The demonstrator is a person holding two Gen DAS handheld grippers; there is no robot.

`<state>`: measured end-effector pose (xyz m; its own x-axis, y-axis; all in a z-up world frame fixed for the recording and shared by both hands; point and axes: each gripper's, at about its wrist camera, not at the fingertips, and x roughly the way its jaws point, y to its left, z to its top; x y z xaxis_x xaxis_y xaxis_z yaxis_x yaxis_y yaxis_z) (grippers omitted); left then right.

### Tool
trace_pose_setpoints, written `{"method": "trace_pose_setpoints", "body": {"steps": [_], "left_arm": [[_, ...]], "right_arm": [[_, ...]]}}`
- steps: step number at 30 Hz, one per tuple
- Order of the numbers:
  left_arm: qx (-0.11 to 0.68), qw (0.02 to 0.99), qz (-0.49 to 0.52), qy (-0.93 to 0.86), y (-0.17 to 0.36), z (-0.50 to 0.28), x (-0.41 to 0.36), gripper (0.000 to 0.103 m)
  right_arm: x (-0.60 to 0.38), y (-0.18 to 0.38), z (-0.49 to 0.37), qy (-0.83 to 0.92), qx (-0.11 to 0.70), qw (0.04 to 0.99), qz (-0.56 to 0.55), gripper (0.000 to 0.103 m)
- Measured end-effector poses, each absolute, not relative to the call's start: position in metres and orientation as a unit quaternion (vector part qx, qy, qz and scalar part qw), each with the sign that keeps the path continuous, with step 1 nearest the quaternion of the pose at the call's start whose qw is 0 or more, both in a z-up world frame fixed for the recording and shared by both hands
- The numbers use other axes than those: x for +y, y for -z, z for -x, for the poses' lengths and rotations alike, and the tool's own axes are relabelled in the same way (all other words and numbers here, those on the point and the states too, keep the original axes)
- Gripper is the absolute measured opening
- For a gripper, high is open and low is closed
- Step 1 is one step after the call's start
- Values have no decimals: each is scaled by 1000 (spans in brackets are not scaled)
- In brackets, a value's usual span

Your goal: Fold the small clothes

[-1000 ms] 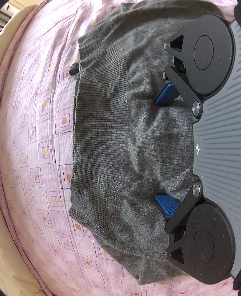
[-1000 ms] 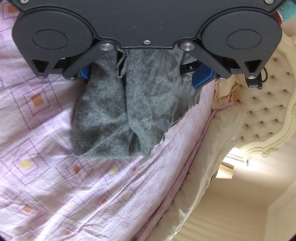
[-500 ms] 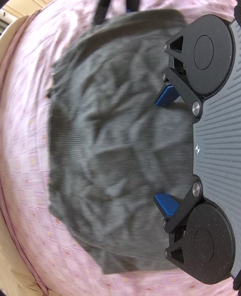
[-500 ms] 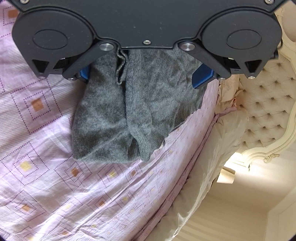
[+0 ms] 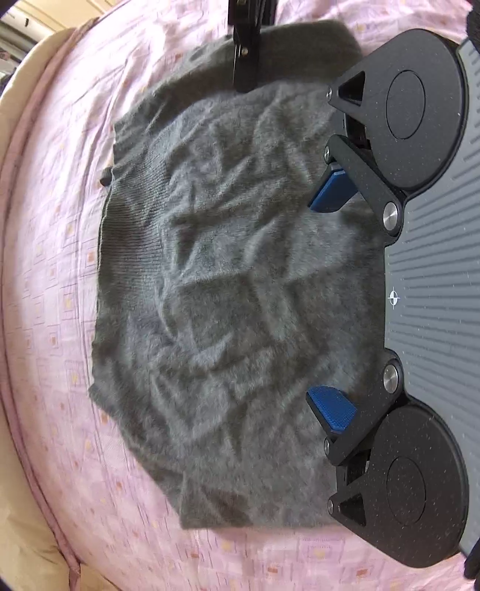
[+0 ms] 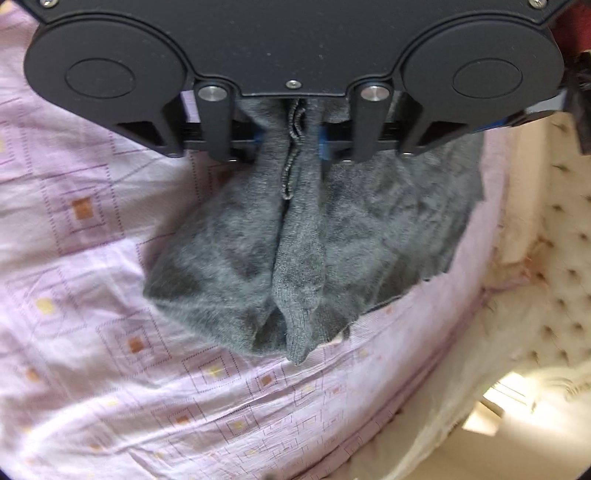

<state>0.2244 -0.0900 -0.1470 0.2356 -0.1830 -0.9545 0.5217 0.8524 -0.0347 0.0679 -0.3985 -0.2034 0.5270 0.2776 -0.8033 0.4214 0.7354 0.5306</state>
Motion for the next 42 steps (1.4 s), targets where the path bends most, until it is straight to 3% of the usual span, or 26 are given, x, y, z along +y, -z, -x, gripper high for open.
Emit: {"method": "trace_pose_setpoints", "body": {"steps": [17,29,34,37,39,42], "left_arm": [[590,779,-89,194,125,-189,28,101],[600,775,-81,181,128,-189,91,102],[600,775,-80,180,128,-192,106,102],[599,777,-78,180,125,-194,112,102],[597,778,-76,182,123,-195,115,102],[593,780,-75,187,118,-198,116,102]], "right_arm": [[-270,119,-154,-8,501,831,-243,31],[-130,148,-227,-54,546,815,-185,31],[-101,165,-236,-59,563,806,-172,50],[-95,154,-229,-105,527,822,-190,55],[-95,141,-222,-127,497,834,-202,64],[-104,124,-209,-125,467,850,-208,65]]}}
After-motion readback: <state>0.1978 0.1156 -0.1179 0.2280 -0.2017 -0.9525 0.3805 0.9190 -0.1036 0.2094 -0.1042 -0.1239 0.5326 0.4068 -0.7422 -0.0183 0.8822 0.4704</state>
